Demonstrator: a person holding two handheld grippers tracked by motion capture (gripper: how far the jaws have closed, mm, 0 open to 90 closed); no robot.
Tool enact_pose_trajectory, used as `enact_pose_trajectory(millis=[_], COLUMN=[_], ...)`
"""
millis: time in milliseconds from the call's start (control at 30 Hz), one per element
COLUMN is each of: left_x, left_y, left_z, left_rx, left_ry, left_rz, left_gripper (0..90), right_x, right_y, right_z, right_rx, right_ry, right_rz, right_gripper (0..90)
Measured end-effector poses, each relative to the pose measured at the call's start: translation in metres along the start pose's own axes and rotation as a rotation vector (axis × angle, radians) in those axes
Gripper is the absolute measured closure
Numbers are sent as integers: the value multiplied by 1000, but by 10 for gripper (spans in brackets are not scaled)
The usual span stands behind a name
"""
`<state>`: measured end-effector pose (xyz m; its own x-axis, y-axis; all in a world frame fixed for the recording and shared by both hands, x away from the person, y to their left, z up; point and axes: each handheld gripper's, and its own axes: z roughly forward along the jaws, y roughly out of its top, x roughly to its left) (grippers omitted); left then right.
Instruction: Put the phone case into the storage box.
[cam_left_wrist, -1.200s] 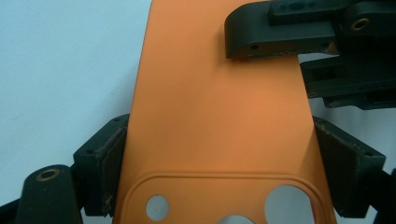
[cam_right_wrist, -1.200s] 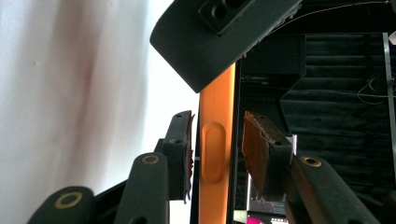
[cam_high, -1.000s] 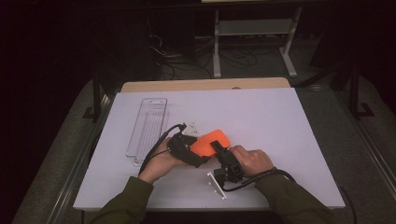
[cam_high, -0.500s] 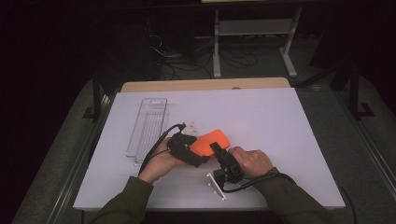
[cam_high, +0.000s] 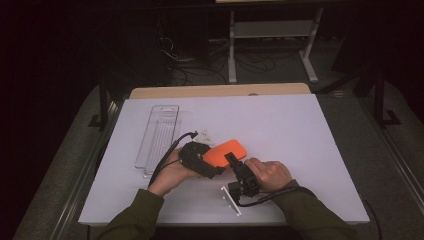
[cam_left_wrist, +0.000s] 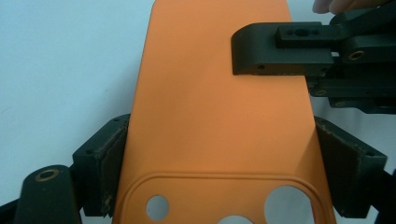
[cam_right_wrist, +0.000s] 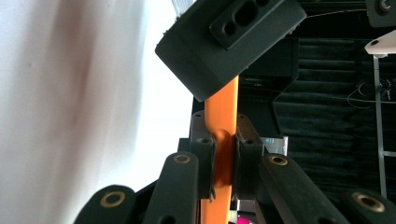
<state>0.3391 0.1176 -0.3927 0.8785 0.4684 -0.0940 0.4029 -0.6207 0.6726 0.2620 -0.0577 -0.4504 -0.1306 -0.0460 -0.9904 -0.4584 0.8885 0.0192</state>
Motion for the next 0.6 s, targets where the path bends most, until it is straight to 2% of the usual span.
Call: enact_pose_trajectory(millis=[133,167,200,267,300,467,500,567,600], left_x=[1,0,0,-1,-2,-2,0,-1,-1], left_y=[0,-1,-1,-1,-1,-1,-1,-1,-1], left_z=[-1,0,0,-1,0,-1,-3,-3,-3], left_rx=[-3,-22,-26,-37,-39,-50,-32,-52,-51], left_ry=[-16,-19,-20,-8,-3,-12,-11,-18,-20], left_rz=[-5,-24,-26,-17,-6,-9,14,-12,-9], left_gripper=[149,147,145,141,139,102,94,72,52], right_x=[-1,-1,-1,-2,-2,-1,-1,-1,0], right_y=[0,0,0,0,0,0,0,0,0], right_z=[-1,-1,-1,-1,-1,-2,-2,-1,-1], right_rx=[0,0,-1,-1,-3,-4,-3,-2,-7], right_ry=[5,7,6,0,12,9,12,8,-3], right_rz=[-3,-3,0,0,1,4,5,6,12], right_gripper=[808,809,810,818,818,818,818,818,817])
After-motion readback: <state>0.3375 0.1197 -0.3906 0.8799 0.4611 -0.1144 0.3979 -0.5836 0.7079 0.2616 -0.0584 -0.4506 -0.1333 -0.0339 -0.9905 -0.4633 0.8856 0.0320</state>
